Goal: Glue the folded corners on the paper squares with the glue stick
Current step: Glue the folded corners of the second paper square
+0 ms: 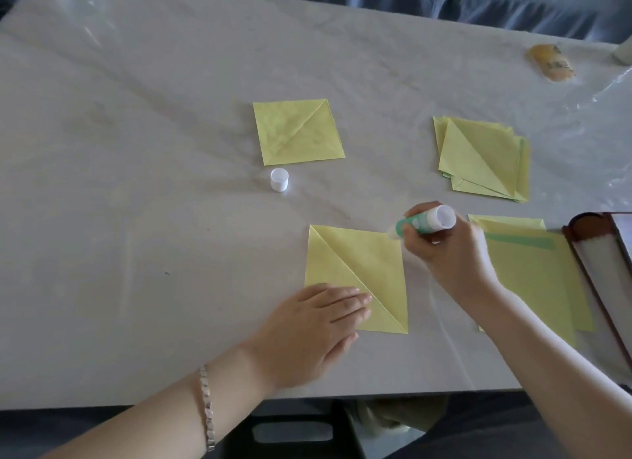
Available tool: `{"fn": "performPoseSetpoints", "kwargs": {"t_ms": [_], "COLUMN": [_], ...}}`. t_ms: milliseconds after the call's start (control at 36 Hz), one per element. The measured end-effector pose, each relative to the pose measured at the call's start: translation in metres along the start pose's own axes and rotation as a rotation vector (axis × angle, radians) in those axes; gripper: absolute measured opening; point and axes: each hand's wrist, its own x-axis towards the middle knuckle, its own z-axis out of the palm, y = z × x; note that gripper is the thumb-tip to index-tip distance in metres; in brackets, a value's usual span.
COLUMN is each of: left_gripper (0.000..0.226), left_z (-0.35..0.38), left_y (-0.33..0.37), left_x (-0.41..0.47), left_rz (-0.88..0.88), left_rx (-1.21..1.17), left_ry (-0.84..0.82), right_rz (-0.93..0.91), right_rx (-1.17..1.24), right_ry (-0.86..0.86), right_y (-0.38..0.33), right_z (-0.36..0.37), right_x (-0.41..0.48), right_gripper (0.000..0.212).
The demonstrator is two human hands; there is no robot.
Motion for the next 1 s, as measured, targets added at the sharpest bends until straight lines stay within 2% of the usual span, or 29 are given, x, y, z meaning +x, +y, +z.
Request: {"fn": "performPoseSetpoints", "kwargs": {"t_ms": [83, 333, 417, 528, 667, 1000], "left_gripper": [0.040, 0.042, 0.042, 0.043, 0.042, 0.042], "left_z": [-0.003, 0.001, 0.000, -0.004, -0.004, -0.006], "left_y": [0.005, 0.008, 0.008, 0.008, 0.008, 0.006], "left_x": [0.006, 0.006, 0.007, 0.006, 0.004, -0.001], "left_rz": [-0.042, -0.063, -0.058, -0.062, -0.085, -0.049], "left_rx": [0.029, 0.061, 0.049, 0.032, 0.003, 0.010], "left_ry": [-0.011, 0.007, 0.007, -0.010, -0.030, -0.092], "right_rz": [-0.022, 0.004, 0.007, -0.027, 0.010, 0.028], "right_rx": [-0.052, -0.109, -0.091, -0.065, -0.002, -0.036], "right_ry": [0.003, -0.275, -0.253, -0.231, -0.208, -0.144], "right_y": [-0.007, 0.007, 0.010, 0.012, 0.011, 0.014], "right_z": [-0.011, -0.012, -0.008, -0.006, -0.005, 0.002], "right_x": [-0.006, -0.052, -0.053, -0.047, -0.033, -0.001], "right_gripper": [0.016, 0.017, 0.011, 0.029, 0.013, 0.010]}}
